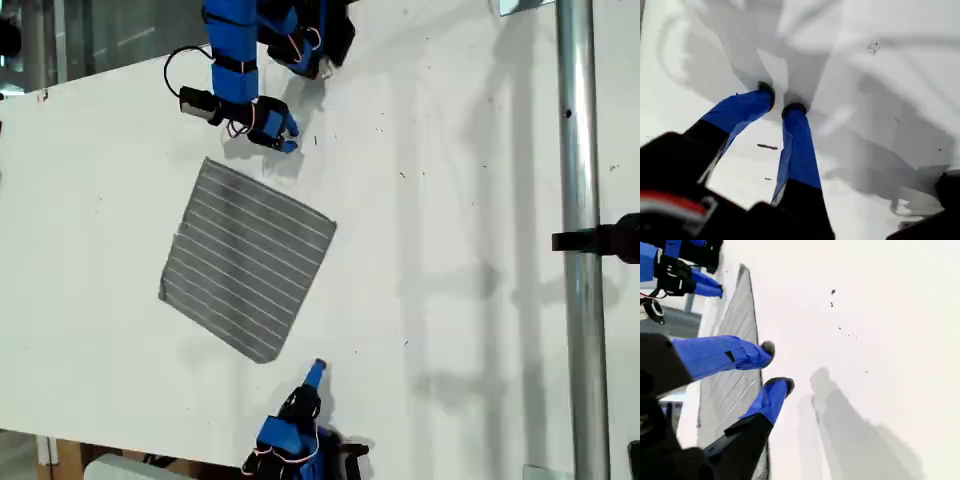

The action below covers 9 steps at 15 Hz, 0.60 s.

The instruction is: Grasp corners of a towel and fold twice.

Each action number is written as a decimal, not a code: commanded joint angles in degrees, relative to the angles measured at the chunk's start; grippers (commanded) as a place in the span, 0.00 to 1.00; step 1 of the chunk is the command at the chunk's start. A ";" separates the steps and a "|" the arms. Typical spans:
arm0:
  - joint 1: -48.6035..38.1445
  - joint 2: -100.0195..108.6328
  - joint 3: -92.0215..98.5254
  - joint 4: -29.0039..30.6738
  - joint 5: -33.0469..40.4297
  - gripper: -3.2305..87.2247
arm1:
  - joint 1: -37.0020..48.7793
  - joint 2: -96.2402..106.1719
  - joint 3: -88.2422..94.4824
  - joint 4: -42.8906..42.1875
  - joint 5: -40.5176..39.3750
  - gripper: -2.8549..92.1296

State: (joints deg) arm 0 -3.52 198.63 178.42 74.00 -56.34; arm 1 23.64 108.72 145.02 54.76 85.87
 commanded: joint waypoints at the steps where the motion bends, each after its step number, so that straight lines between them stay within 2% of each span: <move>1: -7.73 0.26 0.26 -0.44 -25.84 0.01 | -5.19 79.80 20.57 28.48 -5.54 0.08; 9: -7.38 0.26 0.26 -0.35 -26.63 0.01 | -5.54 79.80 20.65 28.48 -5.54 0.08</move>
State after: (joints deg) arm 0 -10.55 198.63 178.51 74.00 -82.27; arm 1 18.54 187.91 166.03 82.71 81.04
